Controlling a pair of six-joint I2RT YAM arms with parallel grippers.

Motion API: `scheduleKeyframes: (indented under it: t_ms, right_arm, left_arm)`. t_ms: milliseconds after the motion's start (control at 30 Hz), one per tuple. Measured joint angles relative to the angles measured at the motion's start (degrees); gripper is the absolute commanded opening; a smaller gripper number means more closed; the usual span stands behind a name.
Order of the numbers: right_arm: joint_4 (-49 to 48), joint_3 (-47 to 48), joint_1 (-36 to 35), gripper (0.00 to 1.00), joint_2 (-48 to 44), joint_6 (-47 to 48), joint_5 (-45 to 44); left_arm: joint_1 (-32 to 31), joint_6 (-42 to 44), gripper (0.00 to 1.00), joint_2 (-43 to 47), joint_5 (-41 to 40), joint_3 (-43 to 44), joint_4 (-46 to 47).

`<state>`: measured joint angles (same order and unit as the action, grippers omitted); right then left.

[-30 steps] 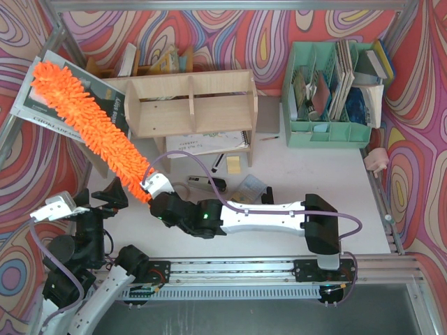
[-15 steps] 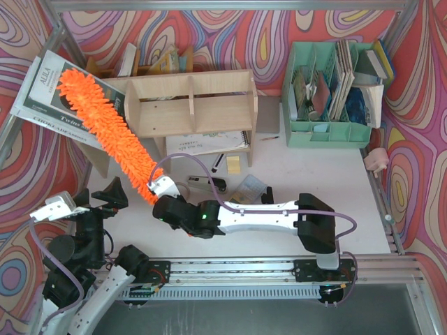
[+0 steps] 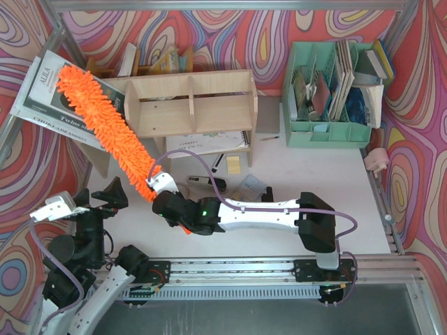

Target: Dust the bookshelf with a duster

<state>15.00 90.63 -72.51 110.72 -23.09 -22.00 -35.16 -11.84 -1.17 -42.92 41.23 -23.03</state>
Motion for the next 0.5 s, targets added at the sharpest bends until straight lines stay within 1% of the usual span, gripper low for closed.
scheduleKeyframes:
  t_ms: [267, 500]
  right_arm:
    - [-1.57, 0.59, -0.55, 0.0, 0.0, 1.64, 0.66]
    - [0.35, 0.61, -0.57, 0.0, 0.48, -0.48, -0.24]
  left_arm:
    - [0.0, 0.0, 0.98, 0.0, 0.0, 0.0, 0.0]
    - [0.0, 0.0, 0.98, 0.0, 0.0, 0.0, 0.0]
